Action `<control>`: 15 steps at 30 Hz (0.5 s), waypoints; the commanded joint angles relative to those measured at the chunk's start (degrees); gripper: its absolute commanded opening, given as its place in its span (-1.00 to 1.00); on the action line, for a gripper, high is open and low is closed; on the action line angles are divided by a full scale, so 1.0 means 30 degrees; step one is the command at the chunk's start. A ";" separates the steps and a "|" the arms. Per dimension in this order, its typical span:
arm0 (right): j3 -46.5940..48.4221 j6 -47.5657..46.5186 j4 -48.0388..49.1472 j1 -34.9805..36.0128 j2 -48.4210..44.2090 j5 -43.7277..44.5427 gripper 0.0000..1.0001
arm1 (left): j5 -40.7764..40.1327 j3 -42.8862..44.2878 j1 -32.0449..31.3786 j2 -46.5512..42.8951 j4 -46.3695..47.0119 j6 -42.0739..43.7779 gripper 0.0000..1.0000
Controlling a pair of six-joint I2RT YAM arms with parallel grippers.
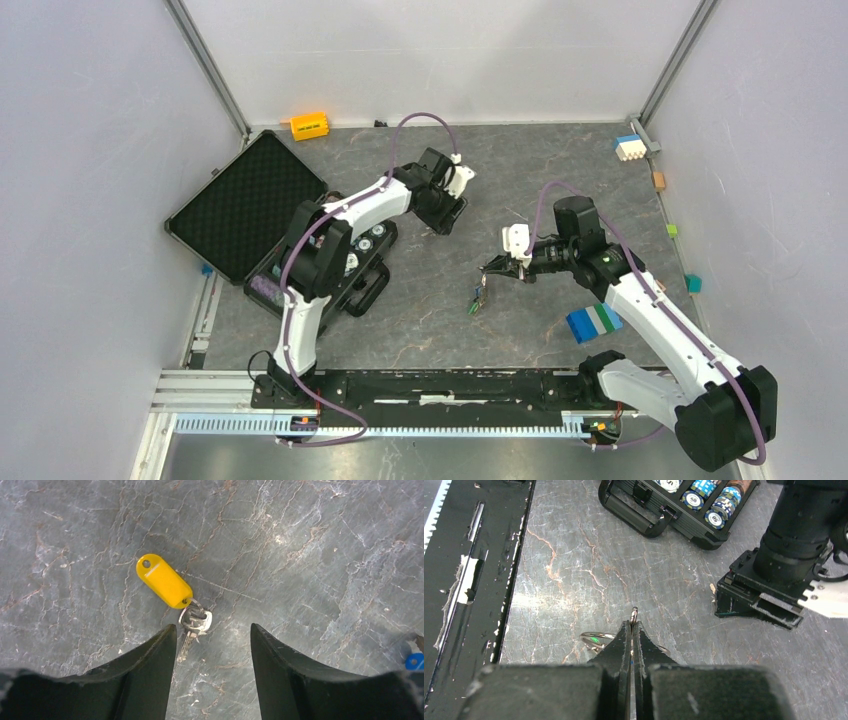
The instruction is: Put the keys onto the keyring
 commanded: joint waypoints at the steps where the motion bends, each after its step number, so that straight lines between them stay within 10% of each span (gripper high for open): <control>1: 0.0012 0.0194 0.0845 -0.0051 -0.0130 -0.0102 -1.00 | -0.1851 0.1655 -0.0480 0.0705 -0.0692 0.0442 0.21; 15: -0.0002 0.0231 0.0800 -0.0050 -0.0134 -0.0242 -1.00 | -0.2806 0.3562 -0.0630 0.2542 -0.1759 0.1169 -0.08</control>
